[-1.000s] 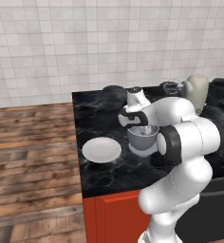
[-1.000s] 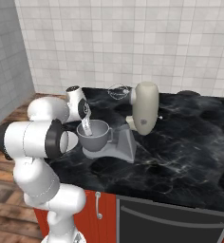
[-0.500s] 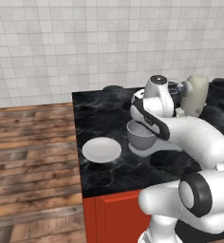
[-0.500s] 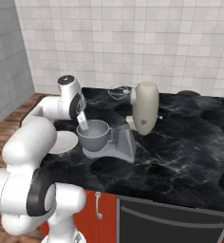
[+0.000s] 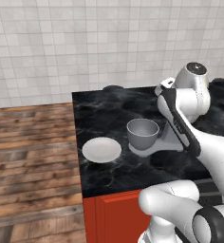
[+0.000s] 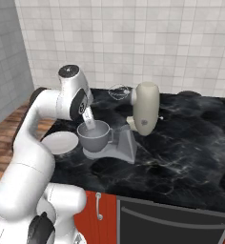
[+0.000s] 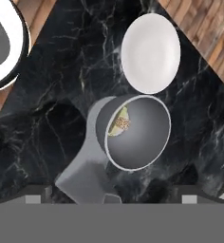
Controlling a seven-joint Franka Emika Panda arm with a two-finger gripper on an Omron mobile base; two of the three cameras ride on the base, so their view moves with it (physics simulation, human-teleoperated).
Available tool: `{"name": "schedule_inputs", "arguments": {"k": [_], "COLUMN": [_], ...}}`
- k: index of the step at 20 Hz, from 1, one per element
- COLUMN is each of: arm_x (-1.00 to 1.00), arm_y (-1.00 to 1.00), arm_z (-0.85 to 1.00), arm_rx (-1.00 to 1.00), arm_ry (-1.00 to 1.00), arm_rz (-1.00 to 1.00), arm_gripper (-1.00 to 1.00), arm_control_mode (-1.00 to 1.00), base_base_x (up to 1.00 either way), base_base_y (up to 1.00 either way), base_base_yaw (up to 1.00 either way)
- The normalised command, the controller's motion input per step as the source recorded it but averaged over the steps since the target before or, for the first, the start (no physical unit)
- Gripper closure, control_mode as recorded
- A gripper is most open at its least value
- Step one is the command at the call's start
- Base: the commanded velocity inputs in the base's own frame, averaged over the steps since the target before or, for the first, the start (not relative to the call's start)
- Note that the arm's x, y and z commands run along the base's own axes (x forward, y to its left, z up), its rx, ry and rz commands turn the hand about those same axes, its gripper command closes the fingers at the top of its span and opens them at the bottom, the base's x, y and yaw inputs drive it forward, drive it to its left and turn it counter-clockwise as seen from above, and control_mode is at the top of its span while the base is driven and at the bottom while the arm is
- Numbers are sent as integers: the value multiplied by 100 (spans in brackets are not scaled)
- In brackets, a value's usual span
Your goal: Add butter and sugar cubes to the stand mixer bowl and then turn on the stand mixer to begin making frosting.
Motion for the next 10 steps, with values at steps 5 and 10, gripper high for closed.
{"name": "schedule_inputs", "arguments": {"k": [5,10], "arm_x": [-38,-2], "arm_y": [-98,-80], "arm_z": [52,-14], "arm_rx": [29,32], "arm_ry": [0,-17], "arm_rz": [0,0], "arm_gripper": [-100,-100], "arm_control_mode": [-100,-100], "base_base_x": [0,0], "base_base_y": [0,0], "base_base_yaw": [0,0]}}
